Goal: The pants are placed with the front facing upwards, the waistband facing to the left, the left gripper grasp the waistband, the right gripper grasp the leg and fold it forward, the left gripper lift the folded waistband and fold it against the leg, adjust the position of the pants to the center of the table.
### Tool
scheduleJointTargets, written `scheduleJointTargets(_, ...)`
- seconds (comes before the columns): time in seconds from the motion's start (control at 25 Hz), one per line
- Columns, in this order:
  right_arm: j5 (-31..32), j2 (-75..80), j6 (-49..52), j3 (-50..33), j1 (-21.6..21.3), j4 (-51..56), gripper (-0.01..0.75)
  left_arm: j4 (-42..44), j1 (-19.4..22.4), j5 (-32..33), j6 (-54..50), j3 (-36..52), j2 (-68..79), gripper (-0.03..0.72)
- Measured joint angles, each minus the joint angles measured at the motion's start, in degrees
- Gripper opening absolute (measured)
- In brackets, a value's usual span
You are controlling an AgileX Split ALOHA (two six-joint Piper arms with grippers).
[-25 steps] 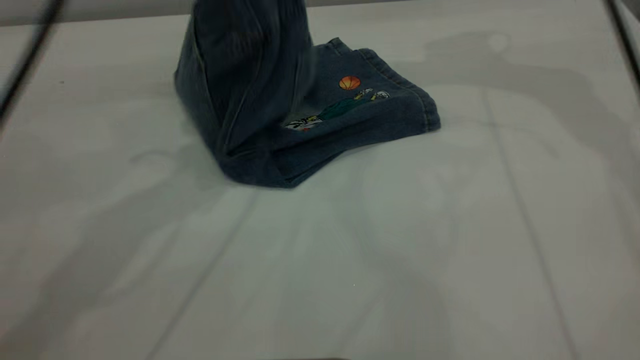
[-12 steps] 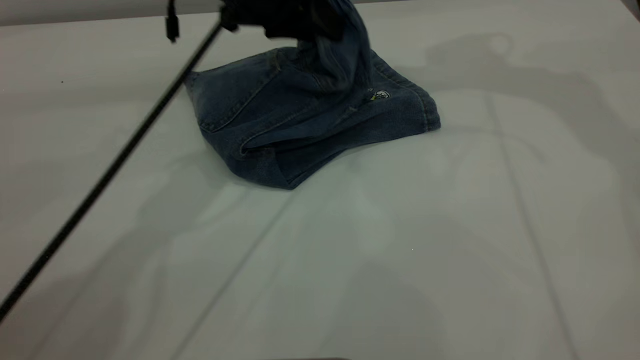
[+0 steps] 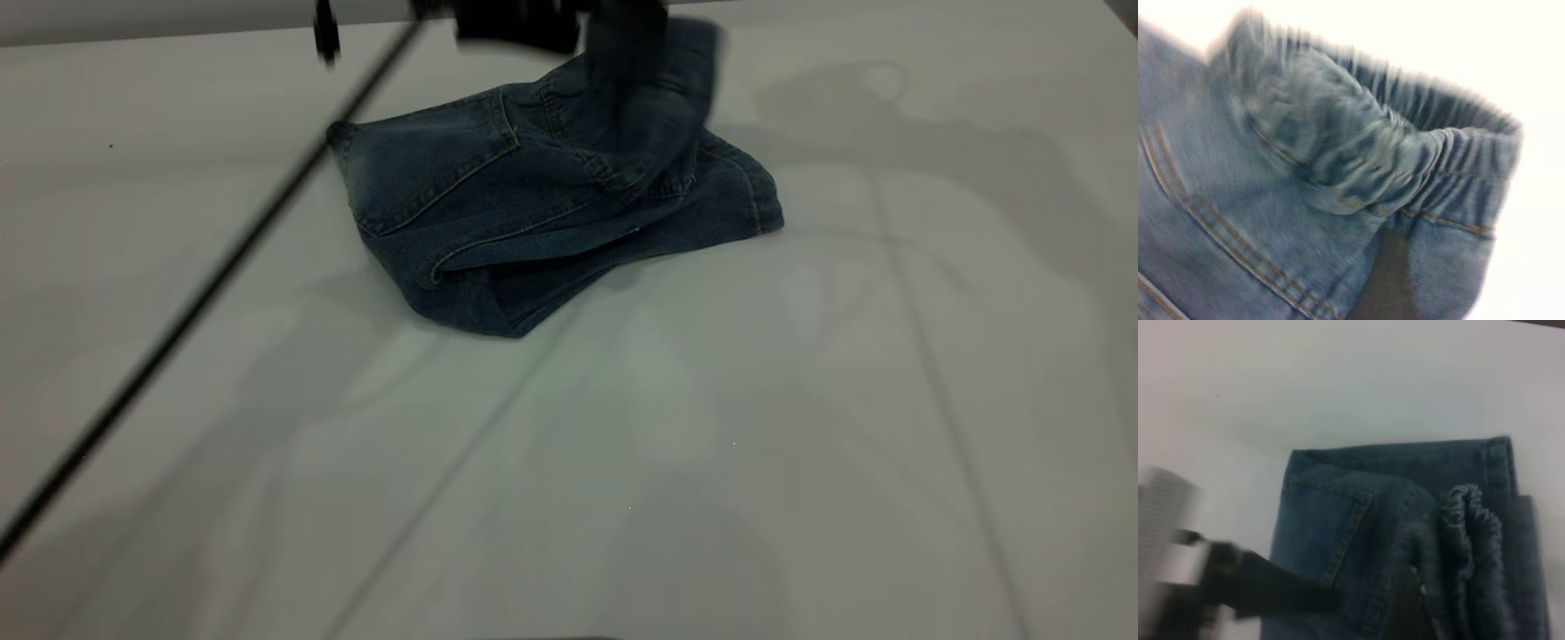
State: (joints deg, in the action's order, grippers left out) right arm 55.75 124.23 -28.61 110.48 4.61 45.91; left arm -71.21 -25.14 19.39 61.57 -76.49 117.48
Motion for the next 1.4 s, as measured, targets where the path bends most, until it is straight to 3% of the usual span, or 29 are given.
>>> scheduleJointTargets(0.2, 1.3, -0.1, 0.3, 0.3, 0.0, -1.8, 0.454, 4.2, 1.0, -2.9, 1.7, 0.0, -8.9, 0.594)
scheduleJointTargets(0.4, 3.3, 0.1, 0.4, 0.3, 2.0, -3.5, 0.454, 4.6, 5.9, -2.6, 0.6, 0.0, -17.5, 0.553)
scheduleJointTargets(0.52, 3.1, 1.5, 3.3, 0.6, 7.6, -10.5, 0.451, 4.7, 8.3, -1.7, -1.4, 0.0, -21.8, 0.551)
scheduleJointTargets(0.72, -3.0, 6.7, 18.5, 0.7, 20.1, -33.7, 0.451, 4.8, 8.9, 1.1, -3.3, 0.0, -25.9, 0.55)
scheduleJointTargets(0.92, -5.6, 12.9, 31.2, 0.7, 27.0, -48.8, 0.45, 4.9, 8.9, 5.5, -5.5, 0.0, -26.0, 0.55)
scheduleJointTargets(1.24, -7.9, 20.1, 39.7, 1.0, 28.2, -54.4, 0.449, 5.0, 8.9, 9.8, -6.0, 0.0, -26.0, 0.55)
scheduleJointTargets(1.4, -7.1, 20.3, 40.9, 1.3, 28.3, -52.1, 0.449, 5.1, 8.9, 10.6, -6.0, 0.0, -26.0, 0.55)
